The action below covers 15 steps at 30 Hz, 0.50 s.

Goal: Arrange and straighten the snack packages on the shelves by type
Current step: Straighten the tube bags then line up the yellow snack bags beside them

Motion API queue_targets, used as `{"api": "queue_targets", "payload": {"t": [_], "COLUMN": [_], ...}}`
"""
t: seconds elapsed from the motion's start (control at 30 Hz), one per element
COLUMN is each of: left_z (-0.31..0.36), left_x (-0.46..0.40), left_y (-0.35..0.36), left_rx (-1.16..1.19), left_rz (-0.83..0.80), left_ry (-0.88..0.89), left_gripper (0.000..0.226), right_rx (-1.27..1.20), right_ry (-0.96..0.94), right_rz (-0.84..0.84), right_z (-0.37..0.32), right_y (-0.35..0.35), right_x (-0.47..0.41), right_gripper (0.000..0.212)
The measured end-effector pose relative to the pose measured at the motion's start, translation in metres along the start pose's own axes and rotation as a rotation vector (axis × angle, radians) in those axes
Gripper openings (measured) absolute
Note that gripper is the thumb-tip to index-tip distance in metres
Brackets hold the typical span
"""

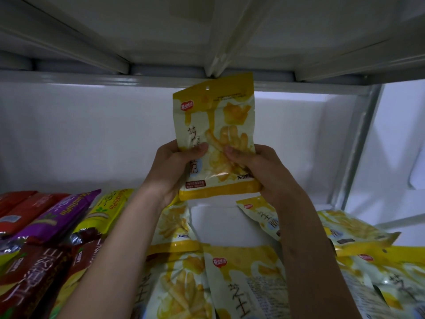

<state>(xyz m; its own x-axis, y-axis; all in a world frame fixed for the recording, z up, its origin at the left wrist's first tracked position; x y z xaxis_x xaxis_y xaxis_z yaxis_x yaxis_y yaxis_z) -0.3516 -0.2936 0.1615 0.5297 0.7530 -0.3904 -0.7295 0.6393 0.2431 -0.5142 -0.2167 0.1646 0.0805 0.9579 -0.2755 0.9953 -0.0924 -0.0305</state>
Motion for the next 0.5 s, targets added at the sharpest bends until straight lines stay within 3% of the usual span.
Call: {"api": "queue_targets", "payload": {"t": [0.17, 0.23, 0.37, 0.5], "left_z": [-0.002, 0.000, 0.004, 0.002], "left_x": [0.001, 0.001, 0.000, -0.001], "left_y": [-0.001, -0.004, -0.009, -0.005], "left_rx": [-0.021, -0.086, -0.229, -0.298], "left_rz": [-0.025, -0.008, 0.027, -0.011], "left_ry": [-0.040, -0.026, 0.033, 0.029], "left_gripper": [0.047, 0.043, 0.026, 0.029], "right_rx": [-0.047, -0.050, -0.029, -0.080], "right_ry": [0.005, 0.008, -0.041, -0.125], "right_rz": [0.023, 0.021, 0.034, 0.135], "right_z": [0.003, 0.004, -0.001, -0.003], "right_y": [-0.002, -0.003, -0.009, -0.019], "right_x": [-0.003, -0.002, -0.001, -0.003], "right_gripper": [0.057, 0.058, 0.040, 0.029]}}
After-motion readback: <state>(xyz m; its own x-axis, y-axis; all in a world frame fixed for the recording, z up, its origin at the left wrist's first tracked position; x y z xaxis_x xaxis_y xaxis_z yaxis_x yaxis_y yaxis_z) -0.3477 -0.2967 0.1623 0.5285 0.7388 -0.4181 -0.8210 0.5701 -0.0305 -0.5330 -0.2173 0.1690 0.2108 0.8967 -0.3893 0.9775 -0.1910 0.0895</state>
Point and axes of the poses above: each hand's wrist, its own x-axis away from the middle knuckle, its own y-axis out of the palm, z = x × y, the point moved 7 cm from there along -x, towards the middle knuckle, and after that the axes turned 9 degrees about -z, right-handed, at the moved point
